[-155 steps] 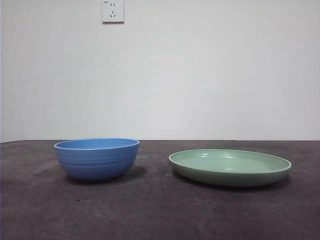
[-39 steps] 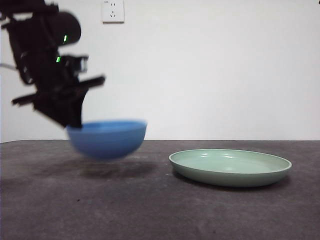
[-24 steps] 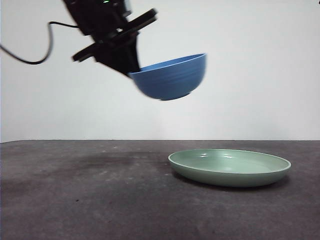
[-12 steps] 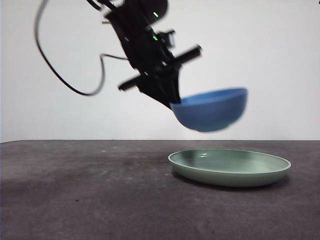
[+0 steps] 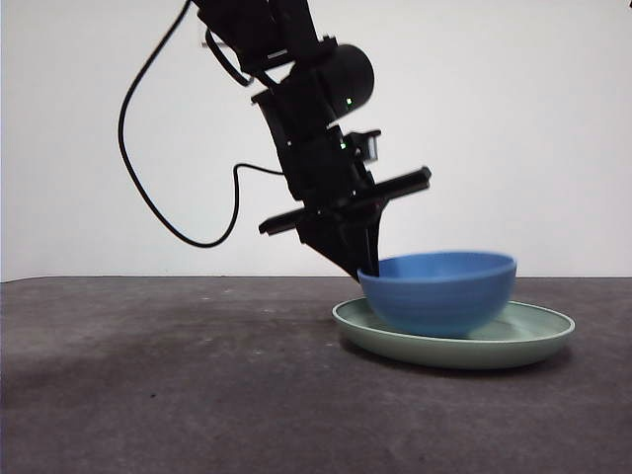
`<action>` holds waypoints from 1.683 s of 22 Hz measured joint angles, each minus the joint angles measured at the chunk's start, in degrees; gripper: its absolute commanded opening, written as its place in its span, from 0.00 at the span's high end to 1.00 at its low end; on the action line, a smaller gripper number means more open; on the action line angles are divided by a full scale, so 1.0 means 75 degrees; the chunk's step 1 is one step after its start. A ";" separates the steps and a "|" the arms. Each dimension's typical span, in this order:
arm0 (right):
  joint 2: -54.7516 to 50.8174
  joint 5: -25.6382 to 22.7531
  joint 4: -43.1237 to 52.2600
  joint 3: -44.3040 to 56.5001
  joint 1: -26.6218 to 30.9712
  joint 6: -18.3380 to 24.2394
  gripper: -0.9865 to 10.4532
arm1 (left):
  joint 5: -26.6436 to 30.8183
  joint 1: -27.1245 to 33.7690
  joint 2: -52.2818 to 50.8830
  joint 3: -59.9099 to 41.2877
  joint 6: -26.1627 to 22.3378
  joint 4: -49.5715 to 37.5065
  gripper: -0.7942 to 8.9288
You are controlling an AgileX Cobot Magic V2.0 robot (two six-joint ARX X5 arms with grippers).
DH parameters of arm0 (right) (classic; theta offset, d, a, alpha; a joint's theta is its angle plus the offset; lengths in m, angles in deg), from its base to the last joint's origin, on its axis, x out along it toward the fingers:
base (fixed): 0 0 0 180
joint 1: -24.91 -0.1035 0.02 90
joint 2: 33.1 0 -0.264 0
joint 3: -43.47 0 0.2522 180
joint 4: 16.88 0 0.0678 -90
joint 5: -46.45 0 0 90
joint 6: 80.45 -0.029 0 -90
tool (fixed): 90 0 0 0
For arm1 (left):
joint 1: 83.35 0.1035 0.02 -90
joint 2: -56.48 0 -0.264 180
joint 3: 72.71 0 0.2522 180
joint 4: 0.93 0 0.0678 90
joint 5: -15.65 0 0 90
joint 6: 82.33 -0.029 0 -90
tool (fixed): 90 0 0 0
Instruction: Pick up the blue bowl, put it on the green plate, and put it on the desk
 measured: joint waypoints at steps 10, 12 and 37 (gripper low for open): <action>0.0000 0.0000 0.0000 0.0000 0.0000 -0.0003 0.59 | 0.0006 -0.0082 0.0093 0.0012 0.0000 -0.0012 0.76; 0.0000 0.0000 0.0000 0.0000 0.0000 -0.0003 0.59 | 0.0003 -0.0085 0.0093 0.0012 0.0000 -0.0009 0.67; 0.0000 -0.0038 0.0000 0.0000 0.0000 -0.0003 0.59 | -0.0554 0.1043 -0.6388 -0.1979 -0.1099 0.1282 0.66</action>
